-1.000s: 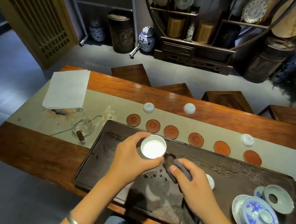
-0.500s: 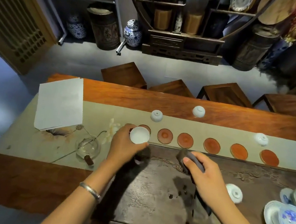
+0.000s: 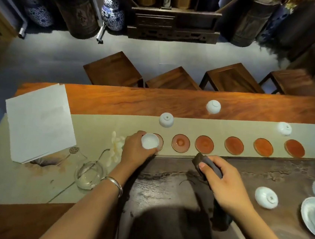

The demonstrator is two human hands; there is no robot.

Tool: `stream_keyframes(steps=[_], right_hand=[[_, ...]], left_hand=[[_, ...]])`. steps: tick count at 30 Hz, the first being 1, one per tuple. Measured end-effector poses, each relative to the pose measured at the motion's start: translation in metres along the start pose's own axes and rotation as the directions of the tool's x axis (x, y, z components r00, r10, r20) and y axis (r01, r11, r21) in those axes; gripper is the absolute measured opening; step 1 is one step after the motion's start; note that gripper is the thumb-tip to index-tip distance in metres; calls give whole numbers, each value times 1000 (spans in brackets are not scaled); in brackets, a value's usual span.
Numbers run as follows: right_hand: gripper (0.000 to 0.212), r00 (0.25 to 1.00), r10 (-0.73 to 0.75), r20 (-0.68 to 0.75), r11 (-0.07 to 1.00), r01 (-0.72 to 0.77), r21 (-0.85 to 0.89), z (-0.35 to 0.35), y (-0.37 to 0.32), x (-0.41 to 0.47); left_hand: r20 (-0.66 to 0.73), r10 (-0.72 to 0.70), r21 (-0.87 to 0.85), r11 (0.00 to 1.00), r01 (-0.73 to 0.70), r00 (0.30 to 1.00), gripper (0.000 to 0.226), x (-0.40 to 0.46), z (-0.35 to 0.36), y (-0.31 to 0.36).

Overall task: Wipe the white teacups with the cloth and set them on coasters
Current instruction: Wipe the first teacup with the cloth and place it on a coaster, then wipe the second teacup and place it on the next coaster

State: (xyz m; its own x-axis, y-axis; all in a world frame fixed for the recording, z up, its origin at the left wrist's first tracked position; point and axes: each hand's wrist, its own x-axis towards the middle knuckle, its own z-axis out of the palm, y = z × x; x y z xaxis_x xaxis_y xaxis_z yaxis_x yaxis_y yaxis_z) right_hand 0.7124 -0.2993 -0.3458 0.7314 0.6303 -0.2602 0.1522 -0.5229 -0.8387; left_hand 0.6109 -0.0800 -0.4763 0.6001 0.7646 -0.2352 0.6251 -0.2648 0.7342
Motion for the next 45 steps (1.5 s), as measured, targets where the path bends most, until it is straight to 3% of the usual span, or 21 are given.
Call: stream_keyframes(steps=[6,15,21,32,45], right_hand=[[10,996,77,-35,996,-79,-51,1,5,4],[9,1000,10,-14,996,-12,-88,7,-1,5],[10,1000,-19,-3,996,18,-87,11,-4,5],[6,999,-11,-50,999,9,-51,-5,4,-13],[11,979,19,-201,1000,-16,18,-86,62,-74]], left_hand=[[74,36,5,999,-37,997,59,26,12,-6],[118,40,55,997,-47,992,62,34,24,-12],[67,15,1,1000,-15,998,94,28,25,-15],[-50,120,-94,988,-124,992,71,-14,22,8],[180,279,-55,960,-274,943,68,-77,111,81]])
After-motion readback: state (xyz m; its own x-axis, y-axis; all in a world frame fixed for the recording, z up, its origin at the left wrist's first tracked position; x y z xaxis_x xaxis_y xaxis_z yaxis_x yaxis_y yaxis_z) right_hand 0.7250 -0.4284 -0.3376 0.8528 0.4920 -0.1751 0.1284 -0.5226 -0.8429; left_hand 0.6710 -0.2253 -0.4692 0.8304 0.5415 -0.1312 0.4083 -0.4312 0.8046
